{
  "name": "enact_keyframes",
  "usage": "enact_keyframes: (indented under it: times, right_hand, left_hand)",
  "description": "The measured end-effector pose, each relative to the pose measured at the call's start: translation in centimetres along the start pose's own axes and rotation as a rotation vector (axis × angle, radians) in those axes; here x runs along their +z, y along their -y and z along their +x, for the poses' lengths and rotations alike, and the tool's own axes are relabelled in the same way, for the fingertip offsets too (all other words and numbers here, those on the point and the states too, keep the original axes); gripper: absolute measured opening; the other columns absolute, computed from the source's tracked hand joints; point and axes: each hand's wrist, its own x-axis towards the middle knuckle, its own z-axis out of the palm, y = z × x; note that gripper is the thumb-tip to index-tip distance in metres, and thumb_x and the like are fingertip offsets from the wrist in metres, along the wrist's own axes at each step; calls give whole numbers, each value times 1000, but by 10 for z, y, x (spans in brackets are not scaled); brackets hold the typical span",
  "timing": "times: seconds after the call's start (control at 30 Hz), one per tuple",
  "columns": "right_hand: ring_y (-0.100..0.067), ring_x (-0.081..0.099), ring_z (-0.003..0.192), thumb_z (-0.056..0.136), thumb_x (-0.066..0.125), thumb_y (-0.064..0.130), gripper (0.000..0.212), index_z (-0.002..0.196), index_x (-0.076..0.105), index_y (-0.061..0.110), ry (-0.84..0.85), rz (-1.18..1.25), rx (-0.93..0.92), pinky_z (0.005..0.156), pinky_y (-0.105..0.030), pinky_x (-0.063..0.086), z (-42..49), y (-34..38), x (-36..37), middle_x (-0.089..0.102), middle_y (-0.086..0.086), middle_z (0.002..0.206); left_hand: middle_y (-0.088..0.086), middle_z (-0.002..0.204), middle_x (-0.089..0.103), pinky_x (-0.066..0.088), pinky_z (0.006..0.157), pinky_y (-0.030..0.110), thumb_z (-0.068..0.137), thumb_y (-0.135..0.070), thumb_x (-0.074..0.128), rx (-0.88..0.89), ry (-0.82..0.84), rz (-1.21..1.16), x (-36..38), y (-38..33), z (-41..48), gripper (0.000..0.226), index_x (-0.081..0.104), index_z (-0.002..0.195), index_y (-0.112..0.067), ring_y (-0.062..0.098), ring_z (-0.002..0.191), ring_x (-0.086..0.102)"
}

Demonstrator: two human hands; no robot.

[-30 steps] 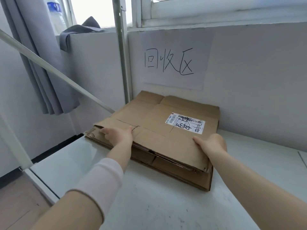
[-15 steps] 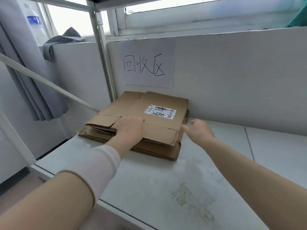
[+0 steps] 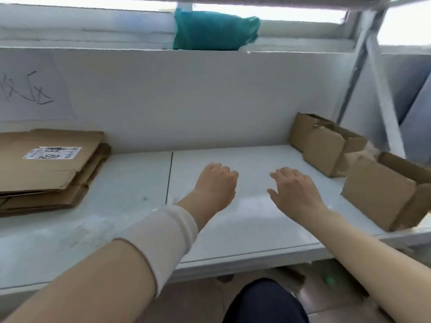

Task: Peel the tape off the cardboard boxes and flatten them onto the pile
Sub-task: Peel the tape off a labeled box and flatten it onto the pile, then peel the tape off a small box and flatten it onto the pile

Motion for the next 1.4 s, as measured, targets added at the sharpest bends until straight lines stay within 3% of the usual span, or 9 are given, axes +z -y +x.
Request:
enact_keyframes:
  times: [0.2,0.4,0.6,0.73,0.83,0.93,1.07,1.23,1.4]
  right_hand:
    - [-32,51,119,87,60,28,41,121,57,6,-59,-37,214,97,-43,42,-51,-123,-17,57,-13,127]
    - [-38,61,99,77,69,12,32,106,65,0,-279,15,374,81,-48,50,-83,-218,-25,66,-18,108]
    - [-34,57,103,84,60,15,31,113,60,3,-270,75,507,82,-43,47,-95,-273,-14,61,-15,112]
    - [-27,51,116,91,54,24,40,127,50,8,-179,270,586,92,-35,42,-93,-279,-1,54,-10,126]
    - [-18,54,111,92,53,29,41,129,48,13,-135,575,633,87,-27,40,-85,-269,1,57,-1,124]
    - [-16,61,94,92,53,27,33,123,54,17,-112,919,622,83,-32,51,-71,-243,-3,60,3,113]
    - [-15,65,73,89,57,21,20,109,58,17,-145,1101,497,68,-21,57,-49,-186,-13,64,3,90]
    - [-13,63,58,87,62,20,13,99,59,15,-69,1269,420,61,-25,57,-23,-91,-9,63,2,78]
    - [-16,62,67,90,56,28,14,103,54,24,-46,1181,351,70,-36,56,-6,-38,-1,61,0,89]
  left_hand:
    - [9,138,46,26,109,35,93,-32,50,176,-52,-246,-25,-139,66,51,37,138,-12,27,129,40]
    - [16,157,8,16,117,43,85,-46,60,287,-78,-557,-38,-253,120,82,14,149,-22,32,146,6]
    - [16,157,8,17,115,54,87,-38,59,265,-114,-637,-29,-299,156,36,52,115,-17,36,145,0]
    - [16,151,29,19,116,51,92,-25,55,264,-178,-775,-20,-286,163,21,54,106,-10,40,143,12]
    - [12,120,54,37,102,42,90,-17,56,216,-268,-1003,-30,-257,163,14,55,100,-7,31,118,45]
    - [7,96,55,39,77,27,94,-18,51,95,-297,-1167,-48,-215,156,7,50,96,-11,19,87,50]
    - [-6,75,44,40,72,34,97,-24,44,-90,-283,-1227,-55,-151,141,11,42,91,-16,13,71,44]
    - [4,103,54,46,95,50,97,-33,42,-428,-180,-1201,-29,-64,109,21,47,106,-15,24,100,54]
    - [10,141,39,40,102,34,91,-36,55,-548,-150,-1236,-3,-35,83,72,13,145,-12,24,122,47]
